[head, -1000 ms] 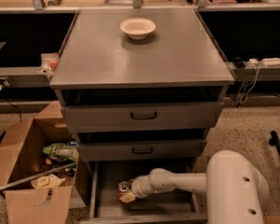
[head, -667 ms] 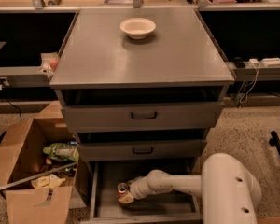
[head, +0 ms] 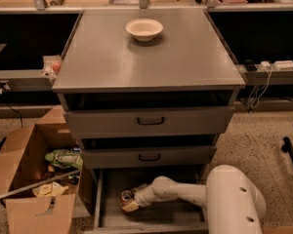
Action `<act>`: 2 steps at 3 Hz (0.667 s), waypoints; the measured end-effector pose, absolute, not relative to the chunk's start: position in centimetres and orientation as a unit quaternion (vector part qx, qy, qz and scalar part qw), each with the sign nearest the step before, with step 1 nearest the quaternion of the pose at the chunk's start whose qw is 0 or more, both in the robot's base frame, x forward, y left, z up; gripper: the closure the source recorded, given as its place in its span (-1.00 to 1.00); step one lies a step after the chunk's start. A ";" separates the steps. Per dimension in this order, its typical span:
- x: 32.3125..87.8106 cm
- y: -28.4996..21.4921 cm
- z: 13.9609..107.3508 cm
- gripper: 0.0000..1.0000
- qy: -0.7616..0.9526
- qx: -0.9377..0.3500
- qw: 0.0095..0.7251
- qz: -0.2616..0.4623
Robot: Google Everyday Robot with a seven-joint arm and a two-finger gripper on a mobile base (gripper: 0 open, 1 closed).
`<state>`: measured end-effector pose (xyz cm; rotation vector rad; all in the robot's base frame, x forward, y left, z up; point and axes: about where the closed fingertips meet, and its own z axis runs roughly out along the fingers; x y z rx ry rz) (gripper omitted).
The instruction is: Place coke can into bottom drawer
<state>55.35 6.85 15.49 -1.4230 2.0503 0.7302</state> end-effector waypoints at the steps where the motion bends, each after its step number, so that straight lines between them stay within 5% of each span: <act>1: 55.3 6.8 15.5 -0.18 0.760 -0.527 0.267 0.271; 2: 55.3 6.9 15.5 -0.64 0.760 -0.527 0.267 0.271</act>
Offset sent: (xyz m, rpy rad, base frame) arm 0.0000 0.0000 0.0000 0.0000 0.0000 0.0000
